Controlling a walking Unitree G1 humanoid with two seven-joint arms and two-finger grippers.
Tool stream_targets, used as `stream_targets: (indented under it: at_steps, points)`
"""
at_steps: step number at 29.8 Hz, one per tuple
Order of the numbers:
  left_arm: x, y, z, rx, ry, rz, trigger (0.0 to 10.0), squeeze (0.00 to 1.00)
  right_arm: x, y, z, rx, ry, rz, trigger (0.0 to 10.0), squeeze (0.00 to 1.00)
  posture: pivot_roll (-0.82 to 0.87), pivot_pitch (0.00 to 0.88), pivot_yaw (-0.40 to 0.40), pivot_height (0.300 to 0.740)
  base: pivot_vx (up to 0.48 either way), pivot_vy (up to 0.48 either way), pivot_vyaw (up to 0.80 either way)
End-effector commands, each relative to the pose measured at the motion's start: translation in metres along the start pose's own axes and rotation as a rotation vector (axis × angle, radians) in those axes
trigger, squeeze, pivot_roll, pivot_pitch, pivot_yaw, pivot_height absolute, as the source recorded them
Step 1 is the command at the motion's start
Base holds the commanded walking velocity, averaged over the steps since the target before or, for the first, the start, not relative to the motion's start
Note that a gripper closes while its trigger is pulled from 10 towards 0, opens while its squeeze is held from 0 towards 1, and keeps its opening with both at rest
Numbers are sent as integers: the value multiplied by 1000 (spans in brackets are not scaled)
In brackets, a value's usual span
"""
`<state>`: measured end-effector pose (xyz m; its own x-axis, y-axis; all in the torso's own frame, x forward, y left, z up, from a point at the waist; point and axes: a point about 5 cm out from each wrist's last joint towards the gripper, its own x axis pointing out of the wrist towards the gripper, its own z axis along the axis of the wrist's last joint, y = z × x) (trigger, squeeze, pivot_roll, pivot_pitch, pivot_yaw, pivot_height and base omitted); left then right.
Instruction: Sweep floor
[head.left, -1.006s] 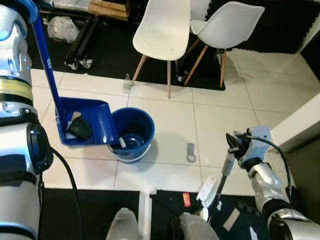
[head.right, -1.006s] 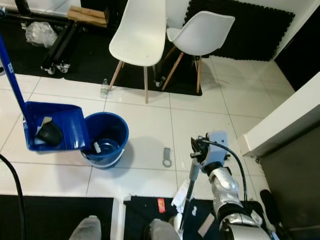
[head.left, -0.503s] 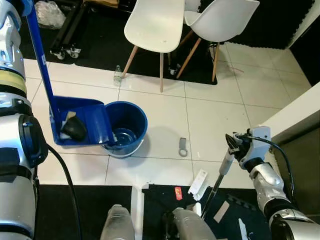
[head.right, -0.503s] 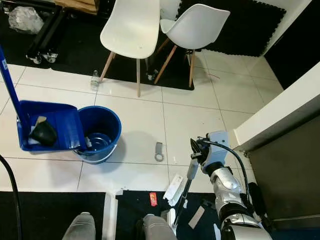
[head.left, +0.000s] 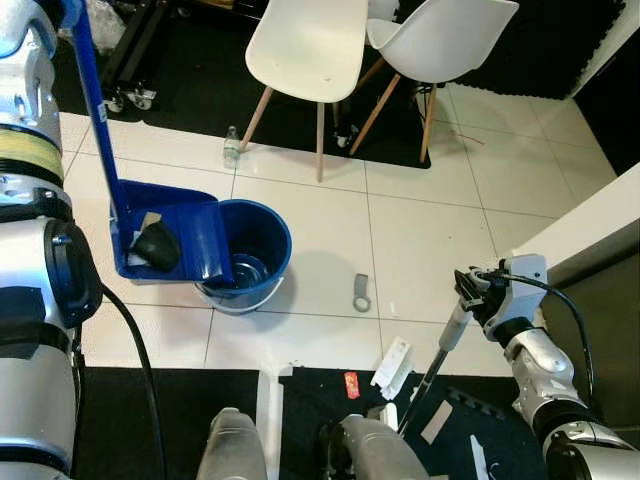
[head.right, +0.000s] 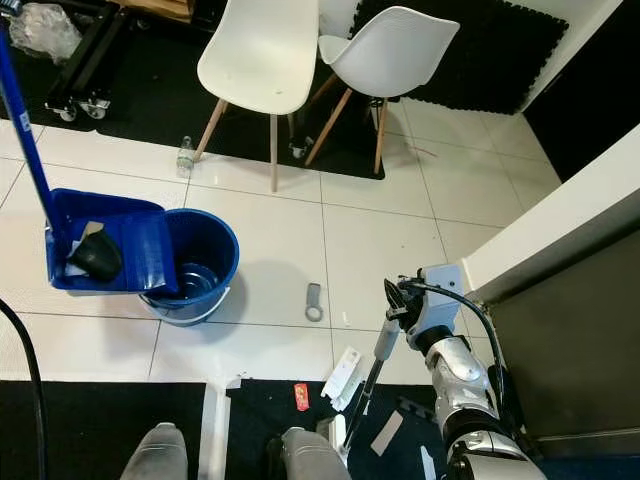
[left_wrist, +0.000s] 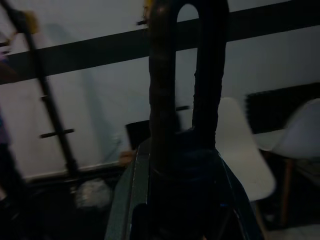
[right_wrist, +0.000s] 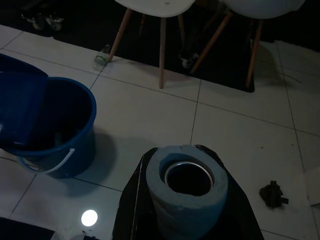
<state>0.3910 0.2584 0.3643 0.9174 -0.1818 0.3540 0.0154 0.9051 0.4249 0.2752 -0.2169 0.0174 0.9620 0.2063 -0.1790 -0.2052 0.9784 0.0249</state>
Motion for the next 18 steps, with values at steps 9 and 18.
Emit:
stream_targets:
  at_steps: [9, 18]
  points:
    - [18, -35, 13, 35, -8, -155, 10000, 0, -8, -3, -11, 27, 42, -58, 10000, 0, 137, 94, -186, 740, 0, 0, 0]
    - [20, -45, 10, 57, 32, -242, 10000, 0, -17, 2, -22, 58, 38, -95, 10000, 0, 169, 136, -109, 740, 0, 0, 0]
